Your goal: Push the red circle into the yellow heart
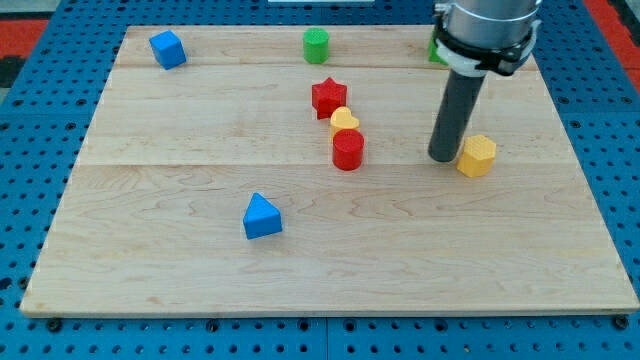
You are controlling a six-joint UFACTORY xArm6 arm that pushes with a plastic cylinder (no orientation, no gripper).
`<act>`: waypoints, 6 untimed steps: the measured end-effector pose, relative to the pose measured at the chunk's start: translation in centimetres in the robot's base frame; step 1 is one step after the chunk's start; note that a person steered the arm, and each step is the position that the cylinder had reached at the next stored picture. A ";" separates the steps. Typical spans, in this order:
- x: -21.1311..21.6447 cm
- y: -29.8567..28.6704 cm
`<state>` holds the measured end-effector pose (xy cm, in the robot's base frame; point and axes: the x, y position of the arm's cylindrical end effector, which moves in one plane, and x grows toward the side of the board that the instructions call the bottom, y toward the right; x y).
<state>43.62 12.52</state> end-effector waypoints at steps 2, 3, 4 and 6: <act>-1.2 -15.3; 2.5 -15.6; 2.2 -23.4; -1.2 -20.5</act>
<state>42.37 -7.95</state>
